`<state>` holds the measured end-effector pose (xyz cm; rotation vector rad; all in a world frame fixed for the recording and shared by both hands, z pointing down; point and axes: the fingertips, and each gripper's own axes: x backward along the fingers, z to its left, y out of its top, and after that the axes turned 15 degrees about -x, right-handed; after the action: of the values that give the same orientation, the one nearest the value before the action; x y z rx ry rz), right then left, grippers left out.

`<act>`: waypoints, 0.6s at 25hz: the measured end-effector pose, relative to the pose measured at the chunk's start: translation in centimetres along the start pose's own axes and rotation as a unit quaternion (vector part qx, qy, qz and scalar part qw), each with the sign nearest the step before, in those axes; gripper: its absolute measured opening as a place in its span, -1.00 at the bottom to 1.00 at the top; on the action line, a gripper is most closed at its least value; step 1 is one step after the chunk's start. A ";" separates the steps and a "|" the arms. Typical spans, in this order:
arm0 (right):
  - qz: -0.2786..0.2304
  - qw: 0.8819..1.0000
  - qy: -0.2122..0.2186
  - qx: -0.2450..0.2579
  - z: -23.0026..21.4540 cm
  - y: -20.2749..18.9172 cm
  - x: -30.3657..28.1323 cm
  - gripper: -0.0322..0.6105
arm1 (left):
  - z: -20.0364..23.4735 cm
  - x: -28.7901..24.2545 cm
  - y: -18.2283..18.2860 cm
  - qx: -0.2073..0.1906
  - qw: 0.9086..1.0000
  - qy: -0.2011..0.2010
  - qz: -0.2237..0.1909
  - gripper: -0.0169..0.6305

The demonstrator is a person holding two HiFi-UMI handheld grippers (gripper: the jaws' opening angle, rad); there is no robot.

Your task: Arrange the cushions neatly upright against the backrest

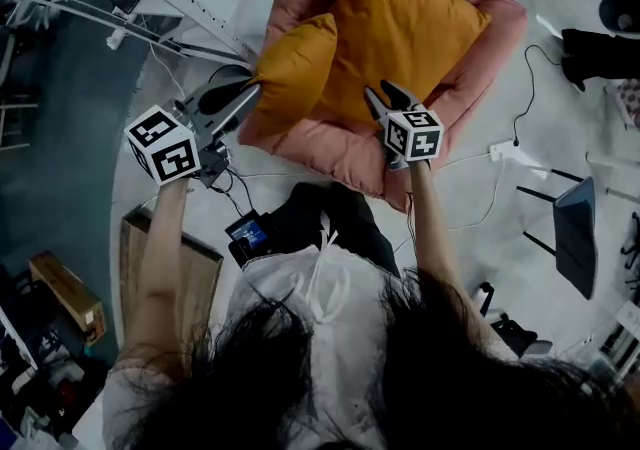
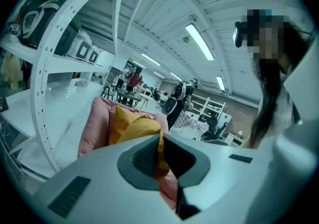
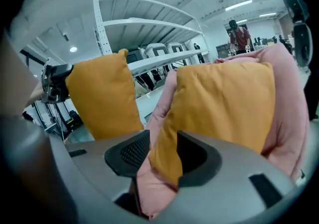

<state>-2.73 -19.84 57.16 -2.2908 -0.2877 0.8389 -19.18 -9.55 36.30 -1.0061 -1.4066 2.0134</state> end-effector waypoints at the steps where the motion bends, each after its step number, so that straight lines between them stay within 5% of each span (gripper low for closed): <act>1: 0.001 1.000 -0.005 -0.007 0.3 -1.5 0.9 -0.39 | -0.5 -0.1 -0.4 -0.004 1.000 -0.015 0.009 -0.85; 9: -0.047 0.993 -0.078 -0.074 1.4 -8.3 7.4 -0.40 | -1.7 -2.6 -7.4 -0.049 0.985 -0.114 0.120 -0.85; 15: -0.080 0.981 -0.120 -0.128 1.5 -12.8 11.1 -0.40 | -3.8 -4.6 -16.2 -0.078 0.949 -0.207 0.224 -0.85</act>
<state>5.13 -4.97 59.32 -2.3595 -0.7150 1.0453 -13.70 -4.97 52.06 -1.0905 -1.6897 2.5966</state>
